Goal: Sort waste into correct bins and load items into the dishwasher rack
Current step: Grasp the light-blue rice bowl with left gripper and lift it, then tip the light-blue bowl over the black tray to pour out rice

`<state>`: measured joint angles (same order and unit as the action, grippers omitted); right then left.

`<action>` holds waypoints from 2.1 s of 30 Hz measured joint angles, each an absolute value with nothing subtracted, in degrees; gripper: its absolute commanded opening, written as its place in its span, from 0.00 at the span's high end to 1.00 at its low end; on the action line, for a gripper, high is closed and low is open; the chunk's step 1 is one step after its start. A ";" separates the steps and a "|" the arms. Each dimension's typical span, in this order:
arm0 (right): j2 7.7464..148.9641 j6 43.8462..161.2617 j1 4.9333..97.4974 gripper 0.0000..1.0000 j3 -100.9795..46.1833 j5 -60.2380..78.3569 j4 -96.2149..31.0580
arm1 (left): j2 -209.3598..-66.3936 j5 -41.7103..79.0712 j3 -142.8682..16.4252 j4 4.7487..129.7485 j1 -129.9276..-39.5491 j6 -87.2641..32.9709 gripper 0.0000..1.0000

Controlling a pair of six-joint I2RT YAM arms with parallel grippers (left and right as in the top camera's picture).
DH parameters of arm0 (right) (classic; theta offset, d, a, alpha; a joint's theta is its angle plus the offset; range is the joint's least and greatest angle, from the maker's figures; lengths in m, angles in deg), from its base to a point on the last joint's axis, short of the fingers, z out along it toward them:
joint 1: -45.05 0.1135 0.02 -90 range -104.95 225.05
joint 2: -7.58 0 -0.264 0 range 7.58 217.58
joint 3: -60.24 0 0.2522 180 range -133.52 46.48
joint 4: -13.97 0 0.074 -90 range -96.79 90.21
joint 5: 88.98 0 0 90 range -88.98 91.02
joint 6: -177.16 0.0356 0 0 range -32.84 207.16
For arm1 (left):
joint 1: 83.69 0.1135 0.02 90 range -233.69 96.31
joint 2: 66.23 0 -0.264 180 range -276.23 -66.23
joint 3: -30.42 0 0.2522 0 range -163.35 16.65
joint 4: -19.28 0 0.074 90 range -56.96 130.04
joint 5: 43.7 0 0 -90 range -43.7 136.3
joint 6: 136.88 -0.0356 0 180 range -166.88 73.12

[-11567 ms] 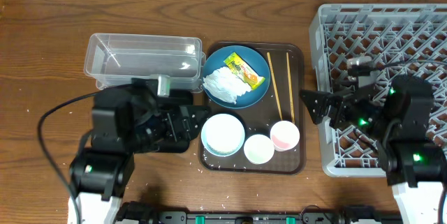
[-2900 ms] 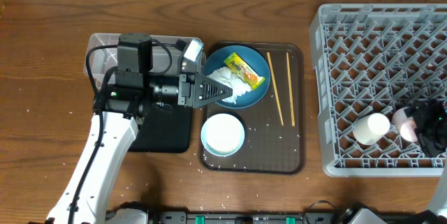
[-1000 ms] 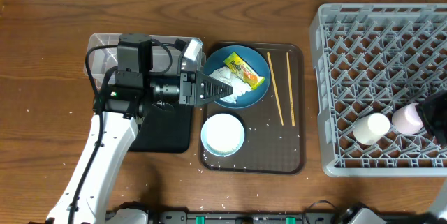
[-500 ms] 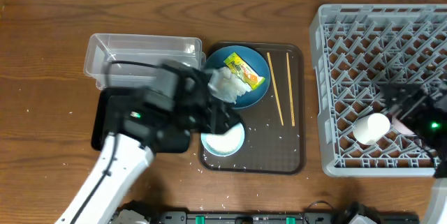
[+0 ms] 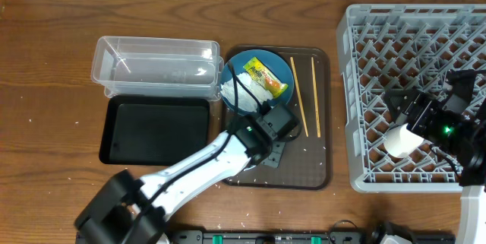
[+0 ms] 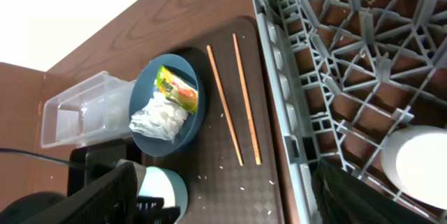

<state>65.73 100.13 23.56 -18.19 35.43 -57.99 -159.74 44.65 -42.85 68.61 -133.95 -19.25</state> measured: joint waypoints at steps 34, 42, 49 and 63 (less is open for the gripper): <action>65.75 100.13 23.56 0.21 -18.19 33.97 -58.64 | -141.73 11.07 -42.37 78.36 -94.24 -27.24 0.94; 65.75 100.13 23.56 0.21 -18.19 33.92 -58.75 | -146.52 -19.98 -34.55 78.17 -68.82 -44.91 0.94; 65.75 100.13 23.56 0.21 -18.19 33.79 -59.23 | -156.99 -36.71 -30.65 78.73 -59.64 -54.70 0.94; 65.78 100.13 23.56 0.21 -18.19 33.75 -59.43 | -162.41 -41.93 -30.06 78.49 -58.61 -60.05 0.94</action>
